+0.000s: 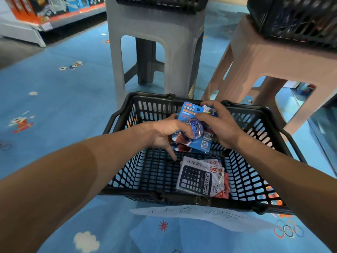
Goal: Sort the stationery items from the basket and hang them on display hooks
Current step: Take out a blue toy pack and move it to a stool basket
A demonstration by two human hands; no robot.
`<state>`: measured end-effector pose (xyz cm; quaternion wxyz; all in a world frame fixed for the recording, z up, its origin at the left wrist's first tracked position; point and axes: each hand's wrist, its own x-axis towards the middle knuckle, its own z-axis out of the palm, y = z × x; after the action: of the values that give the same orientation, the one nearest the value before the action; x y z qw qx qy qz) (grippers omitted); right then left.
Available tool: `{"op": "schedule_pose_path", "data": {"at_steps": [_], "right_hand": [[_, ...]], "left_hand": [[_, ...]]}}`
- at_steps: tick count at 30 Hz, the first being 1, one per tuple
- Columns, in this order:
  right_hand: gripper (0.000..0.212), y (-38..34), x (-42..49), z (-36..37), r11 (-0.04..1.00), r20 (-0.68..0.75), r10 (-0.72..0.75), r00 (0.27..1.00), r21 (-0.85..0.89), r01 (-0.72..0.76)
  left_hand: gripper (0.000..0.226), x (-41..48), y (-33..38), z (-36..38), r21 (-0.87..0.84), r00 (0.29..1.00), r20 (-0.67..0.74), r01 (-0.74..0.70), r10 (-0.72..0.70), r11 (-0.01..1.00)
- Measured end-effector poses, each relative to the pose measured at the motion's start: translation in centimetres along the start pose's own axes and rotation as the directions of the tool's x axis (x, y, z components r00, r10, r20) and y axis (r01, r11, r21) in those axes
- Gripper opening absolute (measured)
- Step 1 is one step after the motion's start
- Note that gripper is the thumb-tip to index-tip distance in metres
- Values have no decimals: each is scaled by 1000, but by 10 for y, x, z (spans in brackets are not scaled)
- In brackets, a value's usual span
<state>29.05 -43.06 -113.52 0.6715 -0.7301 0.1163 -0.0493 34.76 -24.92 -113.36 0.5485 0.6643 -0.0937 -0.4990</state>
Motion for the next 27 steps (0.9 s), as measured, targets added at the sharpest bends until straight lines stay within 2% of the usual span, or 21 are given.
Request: {"op": "schedule_pose_path", "data": {"at_steps": [6, 11, 13, 16, 17, 19, 21, 24, 27], "right_hand": [[28, 8, 4, -1, 994, -37, -14, 999, -105, 10], [29, 10, 7, 0, 985, -80, -59, 995, -169, 45], [40, 6, 8, 1, 996, -77, -34, 996, -88, 27], [64, -6, 6, 3, 981, -72, 63, 995, 187, -48], [62, -11, 6, 4, 968, -38, 95, 995, 236, -83], [45, -24, 3, 9, 959, 85, 132, 988, 242, -149], [28, -37, 3, 18, 956, 164, 120, 979, 246, -158], [27, -57, 4, 35, 956, 171, 55, 984, 276, -101], [25, -83, -1, 47, 939, 173, 47, 984, 328, -103]], "left_hand": [[55, 3, -4, 1, -41, 999, -26, -20, 19, 999], [69, 3, -5, 5, -53, 993, -107, -62, 56, 997], [66, 2, -1, 6, -38, 988, -125, -97, 92, 995], [50, -5, 9, 0, -41, 974, -184, -146, 136, 989], [46, -7, 12, -3, -51, 968, -206, -158, 144, 986], [46, -14, 18, -9, -62, 958, -239, -176, 156, 983], [61, -21, 24, -13, -80, 955, -244, -194, 169, 978], [83, -31, 31, -20, -103, 950, -248, -219, 188, 970], [86, -48, 50, -25, -107, 956, -236, -205, 176, 973]]}}
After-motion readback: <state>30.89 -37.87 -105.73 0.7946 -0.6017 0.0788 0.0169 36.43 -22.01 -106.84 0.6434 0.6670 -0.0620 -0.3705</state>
